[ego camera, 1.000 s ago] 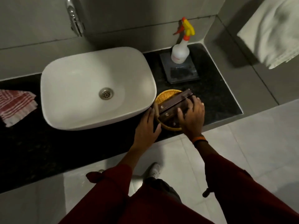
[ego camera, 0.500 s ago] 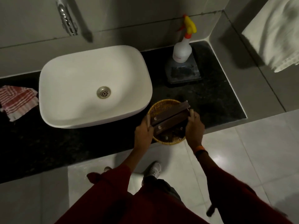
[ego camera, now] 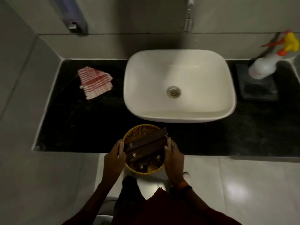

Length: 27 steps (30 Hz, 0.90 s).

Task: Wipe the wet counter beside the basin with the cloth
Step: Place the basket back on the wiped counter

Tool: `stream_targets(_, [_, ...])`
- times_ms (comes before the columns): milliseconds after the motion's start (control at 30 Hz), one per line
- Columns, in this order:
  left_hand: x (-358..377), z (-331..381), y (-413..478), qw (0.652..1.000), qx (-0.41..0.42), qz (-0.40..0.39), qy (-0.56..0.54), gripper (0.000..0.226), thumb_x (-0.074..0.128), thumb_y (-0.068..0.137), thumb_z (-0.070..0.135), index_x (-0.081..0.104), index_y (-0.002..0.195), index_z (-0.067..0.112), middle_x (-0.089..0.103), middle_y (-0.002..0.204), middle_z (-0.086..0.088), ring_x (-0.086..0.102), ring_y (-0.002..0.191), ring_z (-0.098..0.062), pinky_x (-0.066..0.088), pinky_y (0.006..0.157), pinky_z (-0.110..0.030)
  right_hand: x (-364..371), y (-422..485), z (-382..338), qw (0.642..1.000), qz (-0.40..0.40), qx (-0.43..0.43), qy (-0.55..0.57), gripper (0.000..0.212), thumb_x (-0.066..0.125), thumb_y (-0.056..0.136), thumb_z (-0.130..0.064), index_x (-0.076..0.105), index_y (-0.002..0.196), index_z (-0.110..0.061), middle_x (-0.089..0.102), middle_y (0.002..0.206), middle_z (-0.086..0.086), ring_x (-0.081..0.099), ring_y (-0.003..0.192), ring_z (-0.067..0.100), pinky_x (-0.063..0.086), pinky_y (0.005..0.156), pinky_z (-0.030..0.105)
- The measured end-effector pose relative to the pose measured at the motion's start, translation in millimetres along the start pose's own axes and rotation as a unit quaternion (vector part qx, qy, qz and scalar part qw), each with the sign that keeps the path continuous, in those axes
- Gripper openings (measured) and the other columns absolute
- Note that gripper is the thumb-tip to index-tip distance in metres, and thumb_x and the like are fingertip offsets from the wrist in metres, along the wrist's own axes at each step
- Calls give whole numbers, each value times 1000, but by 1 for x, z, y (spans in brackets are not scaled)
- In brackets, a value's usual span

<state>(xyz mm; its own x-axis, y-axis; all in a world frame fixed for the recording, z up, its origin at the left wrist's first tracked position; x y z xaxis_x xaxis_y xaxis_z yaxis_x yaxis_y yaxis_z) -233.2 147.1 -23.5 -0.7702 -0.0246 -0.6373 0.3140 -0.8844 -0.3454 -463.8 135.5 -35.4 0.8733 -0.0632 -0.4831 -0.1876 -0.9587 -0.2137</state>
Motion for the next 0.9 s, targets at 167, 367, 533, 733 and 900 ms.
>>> stream_targets(167, [-106, -63, 71, 999, 20, 39, 31, 51, 60, 91, -4, 52, 141, 4, 70, 104, -18, 66, 88, -21, 47, 70, -13, 125, 20, -79, 999, -21, 22, -19, 27, 48, 107, -18, 62, 126, -6, 73, 105, 12, 72, 98, 29, 58, 82, 39])
stream_targets(367, [-177, -90, 151, 999, -49, -2, -17, 56, 57, 92, 1, 48, 146, 16, 66, 125, -19, 63, 115, -34, 44, 91, -27, 209, 47, -143, 999, -8, 34, -36, 27, 50, 105, -19, 63, 125, -5, 73, 111, 18, 70, 102, 37, 58, 88, 44])
stream_targets(533, [-193, -89, 174, 997, -49, -42, -31, 57, 60, 91, 7, 49, 146, 20, 67, 123, -17, 65, 114, -35, 48, 90, -28, 225, 56, -157, 998, 3, 65, -25, 25, 50, 106, -23, 63, 125, -13, 72, 111, 8, 69, 108, 30, 44, 85, 26])
stream_targets(733, [-205, -80, 218, 992, -70, -15, -101, 53, 59, 99, 32, 47, 147, 15, 52, 149, -11, 50, 138, -28, 42, 116, -45, 217, 85, -190, 992, 114, 13, -60, 28, 62, 99, -25, 66, 125, -17, 70, 124, 7, 62, 118, 26, 48, 105, 43])
stream_targets(900, [-201, -36, 310, 993, -44, -2, -113, 41, 58, 98, 17, 55, 136, 1, 63, 130, -12, 60, 119, -25, 46, 100, -36, 249, 173, -237, 992, 15, -77, -98, 21, 60, 100, -15, 72, 117, -10, 74, 117, 9, 69, 108, 24, 54, 97, 42])
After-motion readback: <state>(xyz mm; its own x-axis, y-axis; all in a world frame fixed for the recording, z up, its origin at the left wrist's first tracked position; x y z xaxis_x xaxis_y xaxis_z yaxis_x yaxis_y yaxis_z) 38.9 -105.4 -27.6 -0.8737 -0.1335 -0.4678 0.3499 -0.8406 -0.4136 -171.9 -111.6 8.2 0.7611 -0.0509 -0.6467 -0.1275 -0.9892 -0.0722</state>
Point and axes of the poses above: each hand's wrist, its own y-axis towards the middle knuckle, its own x-axis out of the palm, z = x × y, the point moved 2 cm from there along y, towards the middle knuckle
